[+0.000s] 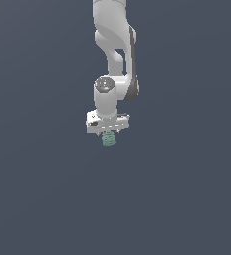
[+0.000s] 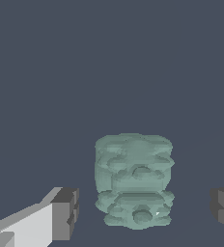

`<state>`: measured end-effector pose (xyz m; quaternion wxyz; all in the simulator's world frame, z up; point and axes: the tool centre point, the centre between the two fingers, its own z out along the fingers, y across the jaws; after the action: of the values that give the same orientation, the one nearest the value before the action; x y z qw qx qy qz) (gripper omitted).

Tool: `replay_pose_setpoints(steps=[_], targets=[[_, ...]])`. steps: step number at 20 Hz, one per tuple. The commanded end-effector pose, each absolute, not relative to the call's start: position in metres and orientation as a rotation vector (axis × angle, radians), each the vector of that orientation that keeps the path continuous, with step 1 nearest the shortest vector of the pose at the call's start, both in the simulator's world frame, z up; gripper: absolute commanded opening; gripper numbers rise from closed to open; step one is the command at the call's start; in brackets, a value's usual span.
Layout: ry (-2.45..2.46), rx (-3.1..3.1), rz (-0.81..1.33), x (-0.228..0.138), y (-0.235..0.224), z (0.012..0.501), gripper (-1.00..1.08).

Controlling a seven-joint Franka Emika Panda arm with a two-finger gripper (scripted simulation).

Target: Pick up the object and move it to a goal position.

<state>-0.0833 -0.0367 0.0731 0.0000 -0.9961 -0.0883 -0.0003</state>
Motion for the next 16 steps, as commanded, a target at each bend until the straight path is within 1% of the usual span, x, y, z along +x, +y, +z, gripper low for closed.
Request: replay_pose_setpoints(steps=[1,5,10,11,16], targets=[[-0.279,-3.129,0.000,-0.084,-0.037,0.061,1.00],[-0.280,-3.129,0.000,-0.085,-0.037,0.046,1.00],[-0.281,-3.129,0.000,-0.084,-0.037,0.039,1.00],[-0.281,-3.129,0.000,-0.084,-0.037,0.039,-1.00],[-0.281,-3.129,0.000,-0.084,-0.037,0.039,-1.00]])
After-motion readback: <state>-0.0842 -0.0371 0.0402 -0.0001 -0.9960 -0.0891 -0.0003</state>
